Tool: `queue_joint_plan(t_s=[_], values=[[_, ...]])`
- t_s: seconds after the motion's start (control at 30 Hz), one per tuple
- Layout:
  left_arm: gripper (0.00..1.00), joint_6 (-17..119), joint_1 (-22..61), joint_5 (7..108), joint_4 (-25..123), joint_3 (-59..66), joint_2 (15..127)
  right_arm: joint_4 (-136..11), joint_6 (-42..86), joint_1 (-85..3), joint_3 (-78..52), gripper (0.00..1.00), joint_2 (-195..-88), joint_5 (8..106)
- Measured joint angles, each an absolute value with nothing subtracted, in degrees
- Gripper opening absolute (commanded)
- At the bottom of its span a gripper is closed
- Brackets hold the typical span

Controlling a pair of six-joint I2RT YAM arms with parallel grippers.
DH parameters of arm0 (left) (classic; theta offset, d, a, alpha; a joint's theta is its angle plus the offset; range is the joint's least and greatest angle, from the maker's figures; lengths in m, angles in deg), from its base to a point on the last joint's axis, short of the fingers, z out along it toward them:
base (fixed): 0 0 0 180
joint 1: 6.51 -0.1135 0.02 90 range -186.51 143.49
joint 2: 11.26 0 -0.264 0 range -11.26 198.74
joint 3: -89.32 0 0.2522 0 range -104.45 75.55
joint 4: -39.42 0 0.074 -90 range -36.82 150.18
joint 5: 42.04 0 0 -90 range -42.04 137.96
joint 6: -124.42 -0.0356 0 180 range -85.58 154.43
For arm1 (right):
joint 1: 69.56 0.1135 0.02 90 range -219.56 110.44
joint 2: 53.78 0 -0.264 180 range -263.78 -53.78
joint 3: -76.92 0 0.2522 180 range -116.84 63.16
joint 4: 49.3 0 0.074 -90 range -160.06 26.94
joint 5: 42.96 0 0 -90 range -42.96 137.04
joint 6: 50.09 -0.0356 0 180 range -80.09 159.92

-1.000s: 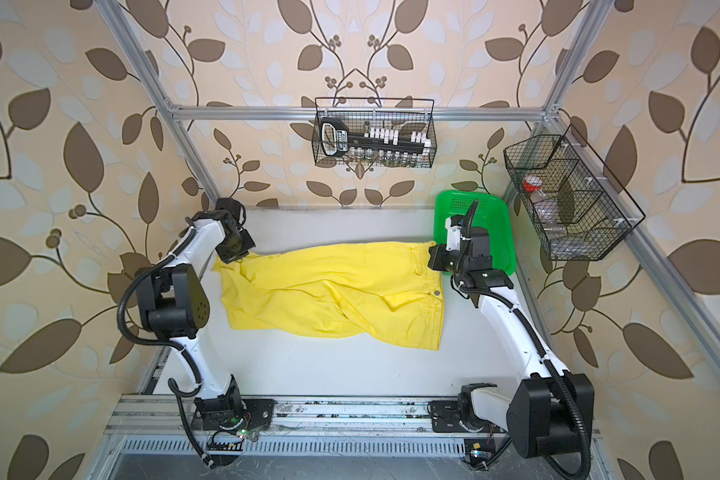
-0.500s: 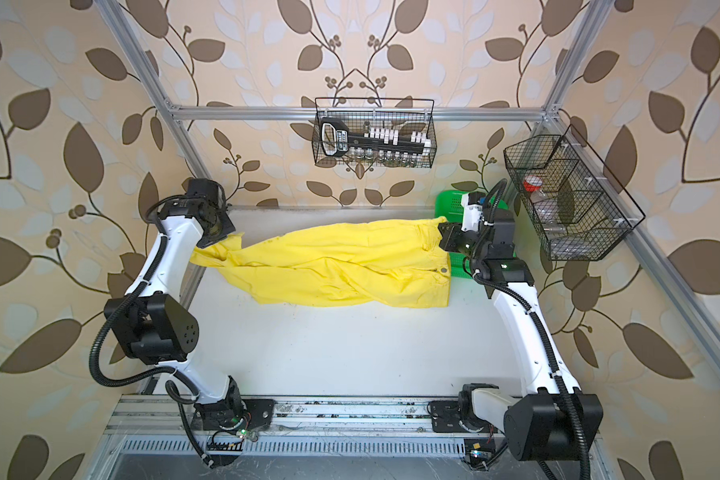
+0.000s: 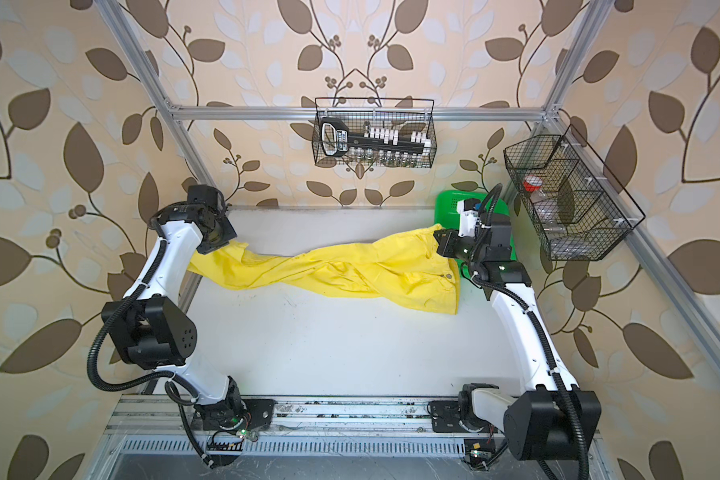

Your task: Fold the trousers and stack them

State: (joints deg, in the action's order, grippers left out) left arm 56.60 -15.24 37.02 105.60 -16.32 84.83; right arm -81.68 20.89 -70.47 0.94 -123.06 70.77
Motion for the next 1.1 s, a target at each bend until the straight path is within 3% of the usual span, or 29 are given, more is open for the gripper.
queue_joint_plan(t_s=[0.27, 0.57, 0.83, 0.87, 0.9, 1.0, 1.1], values=[[0.00, 56.58, -15.57, 34.96, 105.43, -15.12, 87.21, -77.55, 20.89, -68.26, 3.15, 0.05, -128.15, 65.43], [0.00, 52.90, -15.61, 28.71, 105.73, -35.73, 93.33, -74.44, 20.80, -67.98, 1.05, 0.05, -128.22, 62.92], [0.00, 51.88, -15.61, 25.65, 106.04, -54.55, 112.24, -70.22, 19.51, -67.56, 1.49, 0.06, -133.59, 56.06], [0.04, 51.79, -15.61, 25.37, 106.10, -55.95, 114.91, -69.83, 19.51, -66.97, 1.45, 0.06, -135.01, 55.75], [0.17, 51.59, -15.61, 25.30, 106.00, -56.93, 117.25, -69.37, 19.58, -66.32, 1.34, 0.07, -136.52, 55.53], [0.40, 50.81, -15.61, 25.46, 106.02, -57.24, 122.03, -68.34, 19.82, -64.00, 0.07, 0.07, -141.75, 54.77], [0.58, 50.87, -15.57, 26.96, 105.89, -56.82, 123.85, -67.71, 20.49, -62.43, -1.96, 0.11, -146.73, 53.13]])
